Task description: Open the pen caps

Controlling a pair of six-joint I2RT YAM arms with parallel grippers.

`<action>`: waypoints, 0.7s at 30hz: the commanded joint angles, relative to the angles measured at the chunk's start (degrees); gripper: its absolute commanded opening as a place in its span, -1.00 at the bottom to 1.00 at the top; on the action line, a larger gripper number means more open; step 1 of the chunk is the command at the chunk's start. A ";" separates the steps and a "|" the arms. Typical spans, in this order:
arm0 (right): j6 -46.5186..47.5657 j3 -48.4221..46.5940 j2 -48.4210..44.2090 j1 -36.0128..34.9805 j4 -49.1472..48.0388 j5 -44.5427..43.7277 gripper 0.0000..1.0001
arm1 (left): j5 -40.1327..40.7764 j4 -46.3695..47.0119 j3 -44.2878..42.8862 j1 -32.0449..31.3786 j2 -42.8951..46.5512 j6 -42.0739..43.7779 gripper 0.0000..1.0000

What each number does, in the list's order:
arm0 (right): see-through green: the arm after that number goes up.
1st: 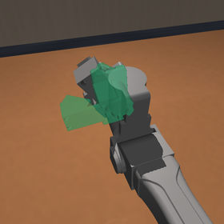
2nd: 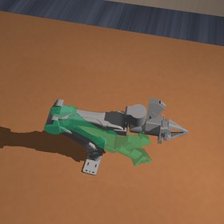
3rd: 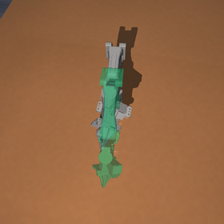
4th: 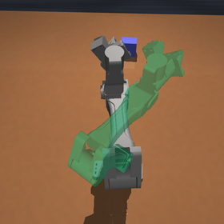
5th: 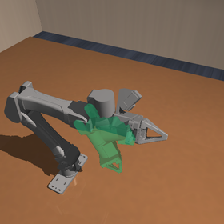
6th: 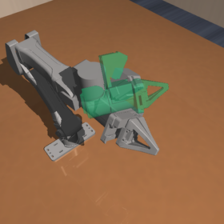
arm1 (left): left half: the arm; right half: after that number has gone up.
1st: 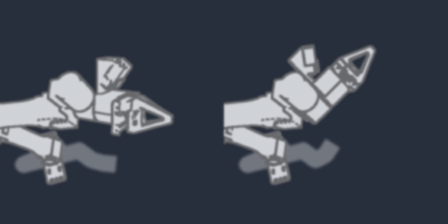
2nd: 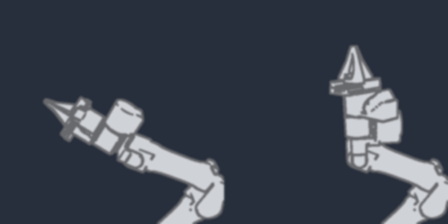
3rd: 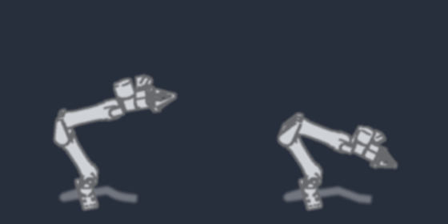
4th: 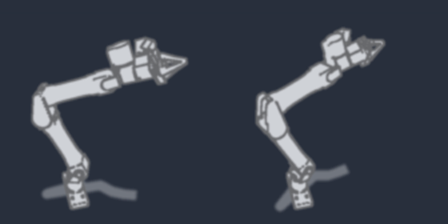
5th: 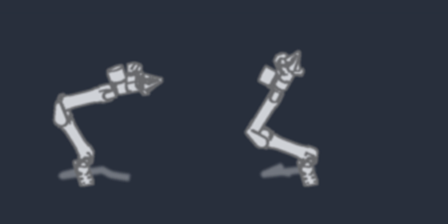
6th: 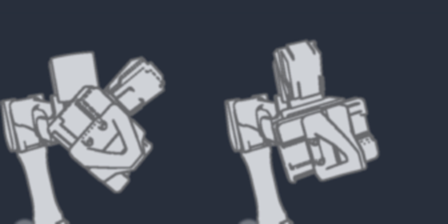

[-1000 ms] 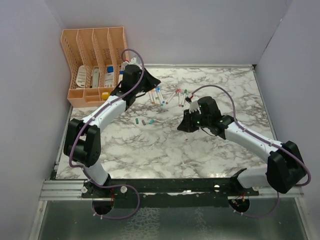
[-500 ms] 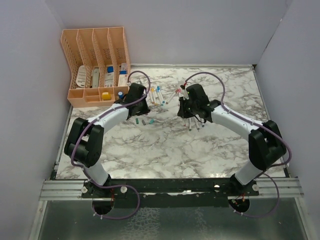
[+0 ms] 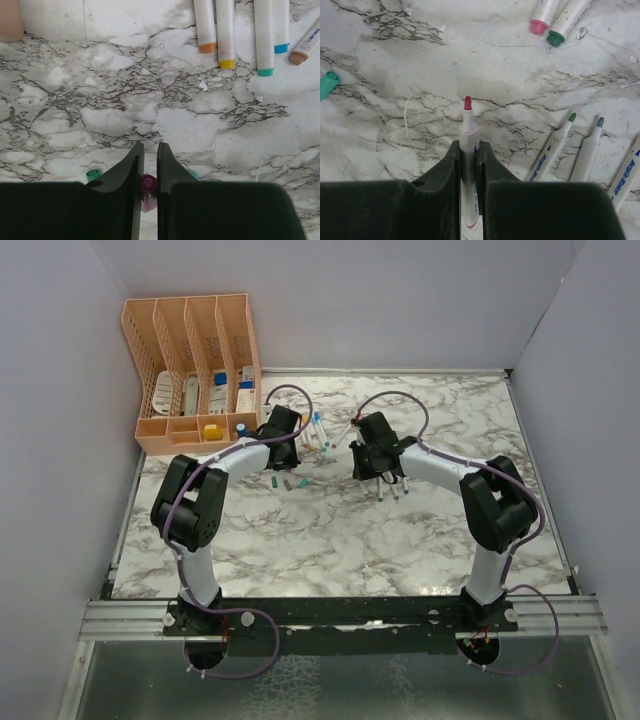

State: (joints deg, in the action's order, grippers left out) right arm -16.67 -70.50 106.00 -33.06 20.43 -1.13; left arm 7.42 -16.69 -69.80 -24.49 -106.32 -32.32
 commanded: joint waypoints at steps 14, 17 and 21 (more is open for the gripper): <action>-1.07 -1.08 4.92 -0.25 0.67 -3.20 -0.61 | 1.46 -1.99 -2.12 0.67 -3.09 2.04 -0.53; -1.00 -0.95 4.72 -0.25 0.73 -3.18 -0.39 | 1.46 -2.14 -1.96 0.76 -3.12 2.08 -0.32; -0.78 -1.24 3.69 -0.25 1.06 -3.17 -0.13 | 1.46 -2.60 -2.07 0.93 -2.94 2.02 -0.18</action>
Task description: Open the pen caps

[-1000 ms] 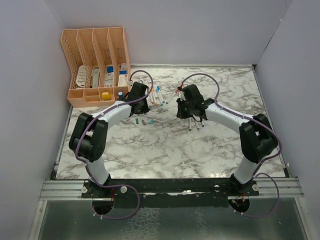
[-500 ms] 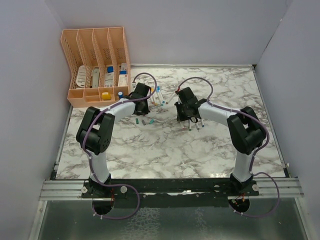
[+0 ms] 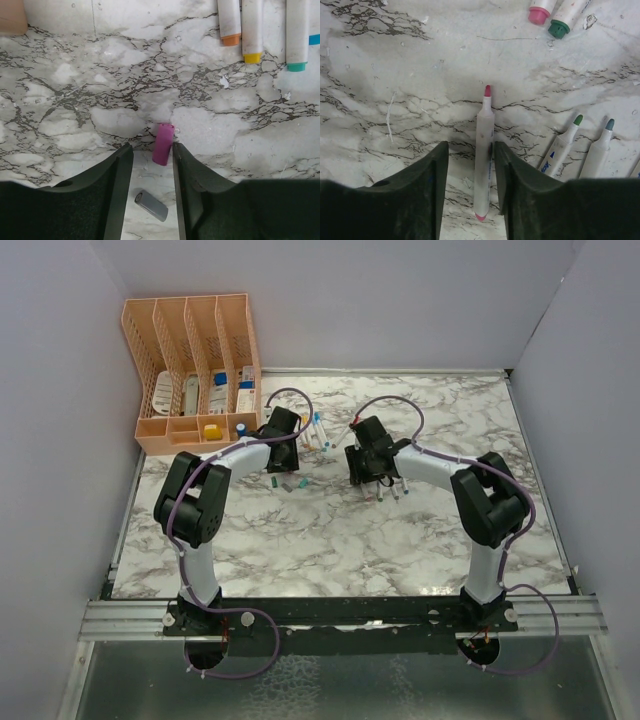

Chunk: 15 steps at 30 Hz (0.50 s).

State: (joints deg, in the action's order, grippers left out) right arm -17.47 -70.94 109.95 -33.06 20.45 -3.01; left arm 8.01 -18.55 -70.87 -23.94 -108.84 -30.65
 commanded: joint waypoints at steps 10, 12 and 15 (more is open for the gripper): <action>2.15 -18.31 2.93 2.41 8.17 -7.05 0.51 | 1.29 -2.06 -5.07 1.13 10.16 0.45 0.14; 2.09 -23.84 7.21 3.37 11.23 -7.58 0.51 | 0.32 -1.73 -5.57 1.09 13.51 0.48 0.31; 1.82 -30.03 11.02 4.80 13.71 -7.57 0.50 | -1.73 -0.67 -5.02 1.12 17.26 1.04 0.66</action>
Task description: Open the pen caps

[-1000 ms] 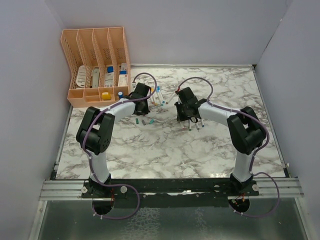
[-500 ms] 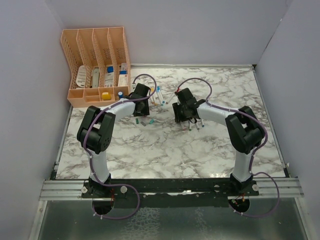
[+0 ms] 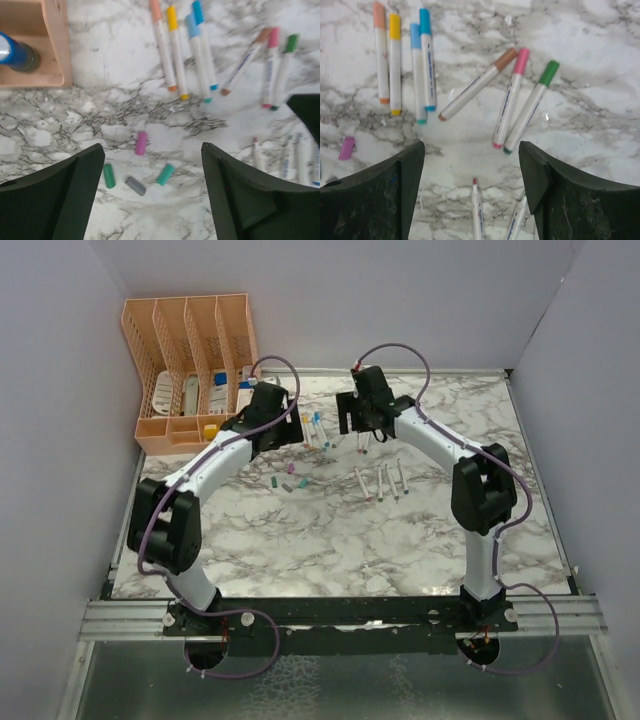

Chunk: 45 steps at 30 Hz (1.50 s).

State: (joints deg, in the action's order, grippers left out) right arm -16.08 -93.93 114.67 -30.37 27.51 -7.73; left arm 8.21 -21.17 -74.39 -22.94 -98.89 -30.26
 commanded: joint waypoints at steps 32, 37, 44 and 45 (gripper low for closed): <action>0.26 -16.32 18.75 9.38 7.34 1.88 0.07 | -7.76 10.14 8.30 0.18 16.26 -1.66 0.98; 0.38 -16.47 19.72 9.36 7.46 3.03 0.04 | -7.45 10.23 8.73 0.13 16.41 -1.57 0.98; 0.45 -15.04 20.04 9.36 8.04 3.27 -0.04 | -7.40 10.35 9.16 0.26 16.50 -1.98 0.98; 0.48 -14.38 19.92 9.36 8.13 3.13 -0.07 | -7.45 10.47 9.28 0.24 16.59 -2.07 0.98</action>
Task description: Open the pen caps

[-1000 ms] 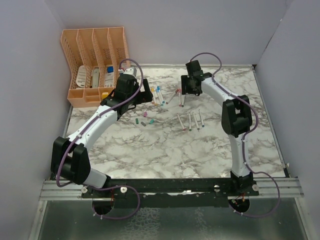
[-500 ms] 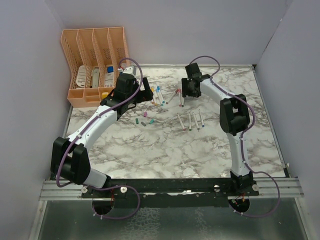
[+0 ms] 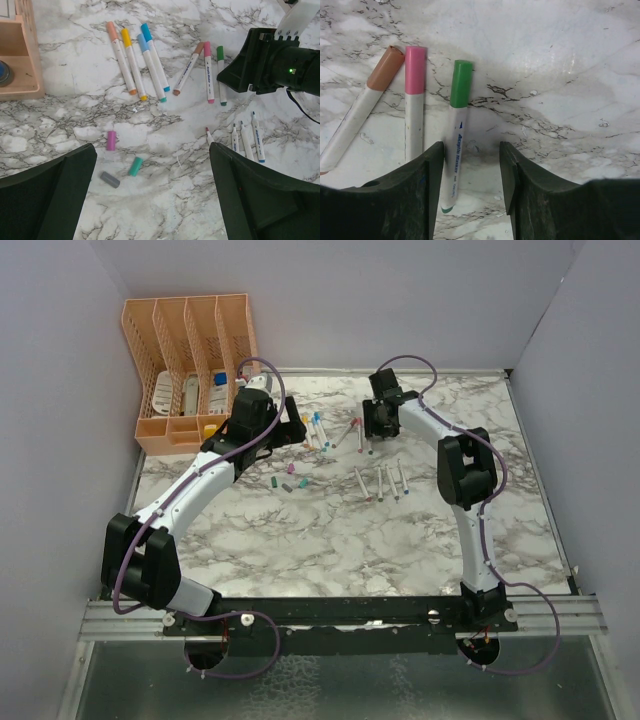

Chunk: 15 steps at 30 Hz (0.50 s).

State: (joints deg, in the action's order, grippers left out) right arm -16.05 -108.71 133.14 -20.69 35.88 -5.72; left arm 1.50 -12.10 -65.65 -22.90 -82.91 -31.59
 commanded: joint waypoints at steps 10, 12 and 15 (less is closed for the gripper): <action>-0.03 9.34 -1.49 0.71 -0.65 0.43 -0.98 | -2.53 2.76 1.35 0.14 0.92 -2.90 0.98; 0.22 11.99 -4.08 1.46 -3.72 0.32 -0.98 | -3.94 3.71 1.89 0.13 1.14 -4.31 0.98; 2.08 18.20 -11.70 1.62 -12.05 -0.34 -0.97 | -7.16 7.00 4.21 0.13 1.53 -7.66 0.97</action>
State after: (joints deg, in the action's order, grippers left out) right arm -15.79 -98.74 128.27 -19.66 28.18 -5.87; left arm -0.56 -10.07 -63.81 -22.90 -82.91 -34.79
